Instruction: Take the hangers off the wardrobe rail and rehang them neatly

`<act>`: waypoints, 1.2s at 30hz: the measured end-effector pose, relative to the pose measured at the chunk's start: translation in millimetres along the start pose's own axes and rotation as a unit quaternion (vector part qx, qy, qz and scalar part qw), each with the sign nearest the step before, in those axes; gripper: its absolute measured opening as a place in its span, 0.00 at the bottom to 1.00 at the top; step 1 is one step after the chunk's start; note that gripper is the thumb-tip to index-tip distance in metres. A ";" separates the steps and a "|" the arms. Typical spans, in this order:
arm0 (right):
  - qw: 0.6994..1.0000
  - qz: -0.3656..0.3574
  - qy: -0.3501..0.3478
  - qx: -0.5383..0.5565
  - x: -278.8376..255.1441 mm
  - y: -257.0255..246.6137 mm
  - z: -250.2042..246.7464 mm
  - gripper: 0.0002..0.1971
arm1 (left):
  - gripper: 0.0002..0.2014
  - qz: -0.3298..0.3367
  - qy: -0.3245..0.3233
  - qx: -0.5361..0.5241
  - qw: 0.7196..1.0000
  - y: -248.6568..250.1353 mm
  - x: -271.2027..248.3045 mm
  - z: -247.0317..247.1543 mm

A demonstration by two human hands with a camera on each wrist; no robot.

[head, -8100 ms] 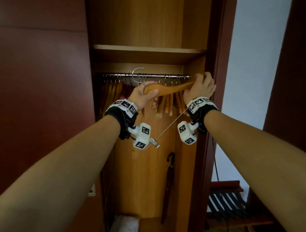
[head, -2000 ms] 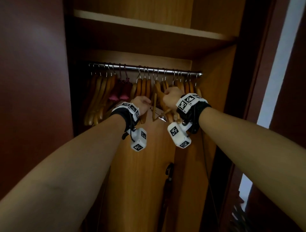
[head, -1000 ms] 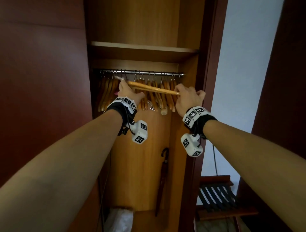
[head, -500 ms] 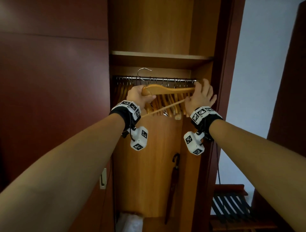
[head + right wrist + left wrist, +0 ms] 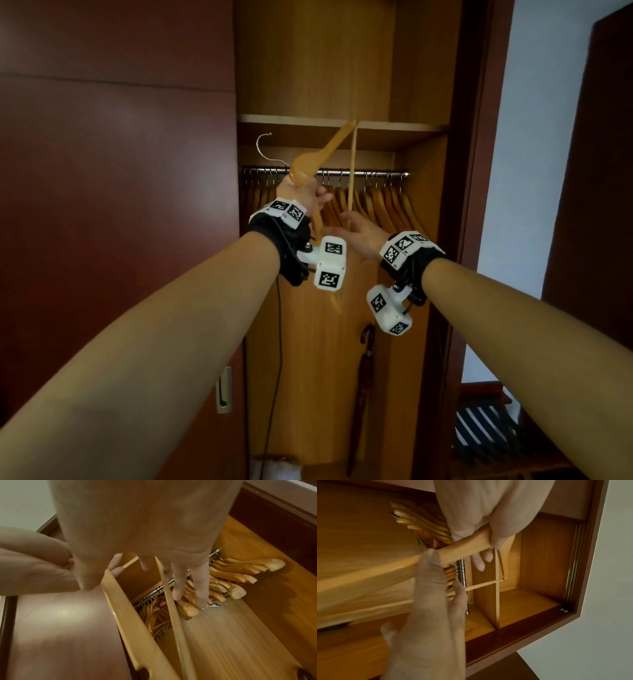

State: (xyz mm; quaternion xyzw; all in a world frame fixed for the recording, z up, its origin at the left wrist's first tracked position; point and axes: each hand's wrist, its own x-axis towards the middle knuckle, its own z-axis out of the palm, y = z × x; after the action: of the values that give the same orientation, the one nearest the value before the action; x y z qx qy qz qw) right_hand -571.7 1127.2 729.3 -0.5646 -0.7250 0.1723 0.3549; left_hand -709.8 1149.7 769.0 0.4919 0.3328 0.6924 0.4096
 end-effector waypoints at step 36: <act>0.966 0.160 0.148 0.136 60.4 30.1 15.0 0.19 | 0.04 -0.099 -0.090 0.141 0.981 -40.6 55.9 -23.8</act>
State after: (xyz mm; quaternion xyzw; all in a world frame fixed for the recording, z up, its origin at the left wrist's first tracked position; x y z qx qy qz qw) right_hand -568.0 1195.4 718.7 -0.6385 -0.5346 0.2387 0.4995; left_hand -732.8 1216.4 749.8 0.5697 0.4356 0.5477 0.4309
